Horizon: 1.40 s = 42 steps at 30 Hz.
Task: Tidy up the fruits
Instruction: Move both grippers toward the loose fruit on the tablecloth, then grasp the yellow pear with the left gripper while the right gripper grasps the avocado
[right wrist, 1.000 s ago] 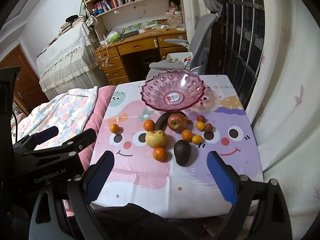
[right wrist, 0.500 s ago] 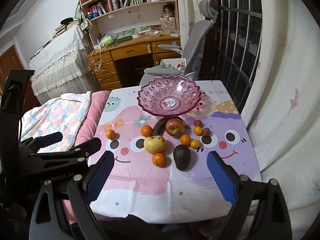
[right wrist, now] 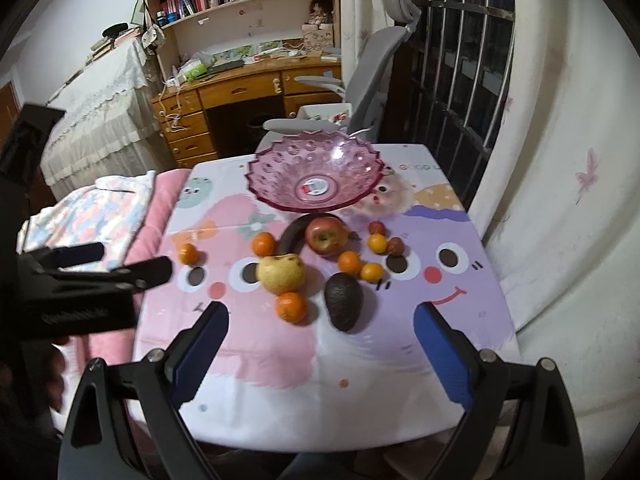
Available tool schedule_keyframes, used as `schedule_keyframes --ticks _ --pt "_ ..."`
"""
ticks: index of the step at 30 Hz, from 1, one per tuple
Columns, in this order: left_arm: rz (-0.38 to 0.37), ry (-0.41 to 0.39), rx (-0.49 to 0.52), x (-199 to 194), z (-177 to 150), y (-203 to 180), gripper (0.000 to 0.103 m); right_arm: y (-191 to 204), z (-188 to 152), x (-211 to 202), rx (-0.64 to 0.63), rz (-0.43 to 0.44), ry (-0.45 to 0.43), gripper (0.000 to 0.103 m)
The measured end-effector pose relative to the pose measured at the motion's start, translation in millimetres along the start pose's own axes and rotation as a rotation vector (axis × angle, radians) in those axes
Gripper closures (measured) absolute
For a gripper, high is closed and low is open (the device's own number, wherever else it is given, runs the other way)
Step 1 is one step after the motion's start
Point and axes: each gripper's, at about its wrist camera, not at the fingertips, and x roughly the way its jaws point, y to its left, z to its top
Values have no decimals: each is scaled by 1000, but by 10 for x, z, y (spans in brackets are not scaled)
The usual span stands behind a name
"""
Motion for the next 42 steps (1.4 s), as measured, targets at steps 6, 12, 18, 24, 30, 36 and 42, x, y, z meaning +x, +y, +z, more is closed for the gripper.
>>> schedule_keyframes --ticks 6,12,18,24,30,36,42 --pt "11 72 -2 319 162 -1 1 -41 -106 221 -58 -20 -61 8" --pt "-29 167 -21 754 326 -38 1 -77 -146 534 -97 -28 -16 8" --pt "-71 292 -95 1317 465 -101 1 -153 -123 916 -162 -35 46 9" --pt "-67 391 -146 1877 521 -207 1 -267 -84 1386 -228 5 108 9" --pt "-55 473 -169 2304 540 -292 4 -334 -133 1877 -217 122 227 18" --pt "-72 512 -196 2538 549 -356 21 -376 -161 2124 -214 188 274 26" --pt "-77 541 -207 2637 522 -400 28 -390 -134 2272 -203 247 293 41"
